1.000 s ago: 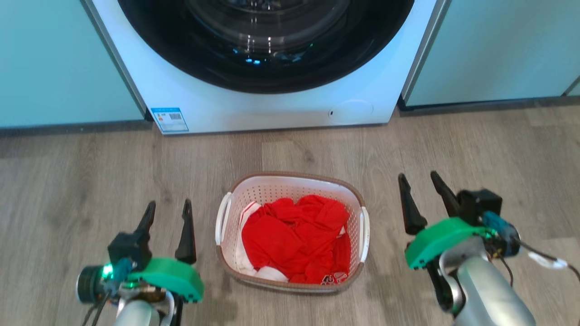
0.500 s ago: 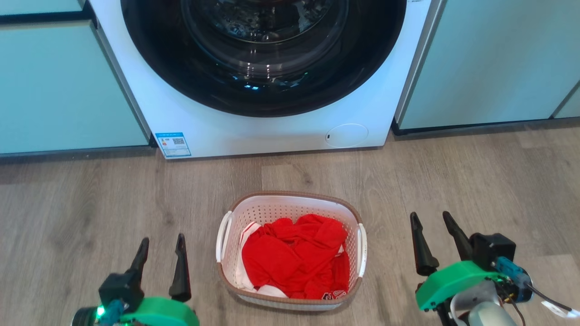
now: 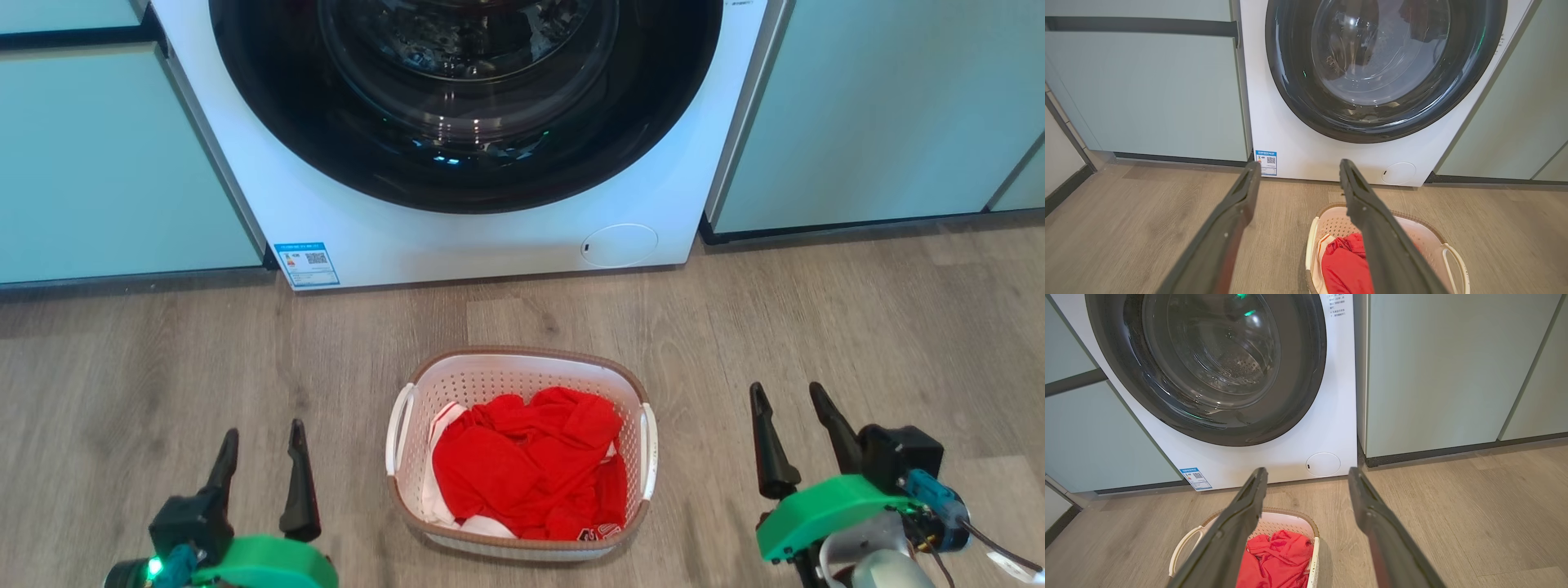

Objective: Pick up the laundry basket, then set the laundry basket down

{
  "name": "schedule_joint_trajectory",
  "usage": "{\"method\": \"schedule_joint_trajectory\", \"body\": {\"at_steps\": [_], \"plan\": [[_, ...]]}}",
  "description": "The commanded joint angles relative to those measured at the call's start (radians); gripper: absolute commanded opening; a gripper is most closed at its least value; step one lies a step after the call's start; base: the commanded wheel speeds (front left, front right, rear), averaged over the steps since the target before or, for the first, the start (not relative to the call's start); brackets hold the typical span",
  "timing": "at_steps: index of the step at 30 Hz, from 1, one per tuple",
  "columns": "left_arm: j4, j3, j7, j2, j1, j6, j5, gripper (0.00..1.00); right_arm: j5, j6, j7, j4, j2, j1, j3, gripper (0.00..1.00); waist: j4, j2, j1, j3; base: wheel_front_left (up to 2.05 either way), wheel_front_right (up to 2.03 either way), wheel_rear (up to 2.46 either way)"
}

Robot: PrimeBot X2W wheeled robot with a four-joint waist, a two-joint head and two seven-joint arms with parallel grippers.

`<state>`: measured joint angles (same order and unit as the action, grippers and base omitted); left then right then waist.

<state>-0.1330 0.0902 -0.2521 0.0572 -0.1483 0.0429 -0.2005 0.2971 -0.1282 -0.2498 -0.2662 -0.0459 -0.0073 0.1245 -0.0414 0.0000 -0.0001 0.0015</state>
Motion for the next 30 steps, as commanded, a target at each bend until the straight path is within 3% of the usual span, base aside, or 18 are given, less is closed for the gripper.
{"method": "schedule_joint_trajectory", "body": {"at_steps": [1, 17, 18, 22, 30], "plan": [[0.033, -0.034, -0.010, -0.004, 0.022, -0.005, 0.011, 1.00, -0.009, -0.003, -0.012, 0.035, -0.004, -0.018, 0.016, 1.00, 0.000, 0.0000, 0.0001, 0.001, 0.00, 0.00, 0.00], [0.024, -0.032, -0.010, -0.006, 0.024, -0.022, 0.016, 1.00, -0.019, -0.003, -0.012, 0.029, -0.004, -0.029, 0.008, 1.00, -0.006, 0.0000, 0.0001, 0.008, 0.00, 0.00, 0.00], [-0.011, 0.000, 0.000, -0.001, 0.000, -0.017, 0.006, 0.00, -0.013, 0.000, 0.000, -0.005, 0.002, 0.000, -0.008, 0.00, -0.006, 0.0000, 0.0001, 0.008, 0.00, 0.00, 0.00], [-0.072, 0.001, 0.005, -0.002, -0.007, -0.017, -0.001, 0.00, -0.008, 0.000, 0.003, -0.060, 0.005, 0.018, -0.001, 0.00, -0.006, 0.0000, 0.0001, 0.008, 0.00, 0.00, 0.00], [-0.075, -0.010, 0.027, 0.000, 0.010, -0.027, -0.093, 0.00, 0.083, 0.000, 0.020, -0.054, -0.001, 0.011, -0.009, 0.00, -0.003, 0.0000, 0.0001, 0.008, 0.00, 0.00, 0.00]]}}
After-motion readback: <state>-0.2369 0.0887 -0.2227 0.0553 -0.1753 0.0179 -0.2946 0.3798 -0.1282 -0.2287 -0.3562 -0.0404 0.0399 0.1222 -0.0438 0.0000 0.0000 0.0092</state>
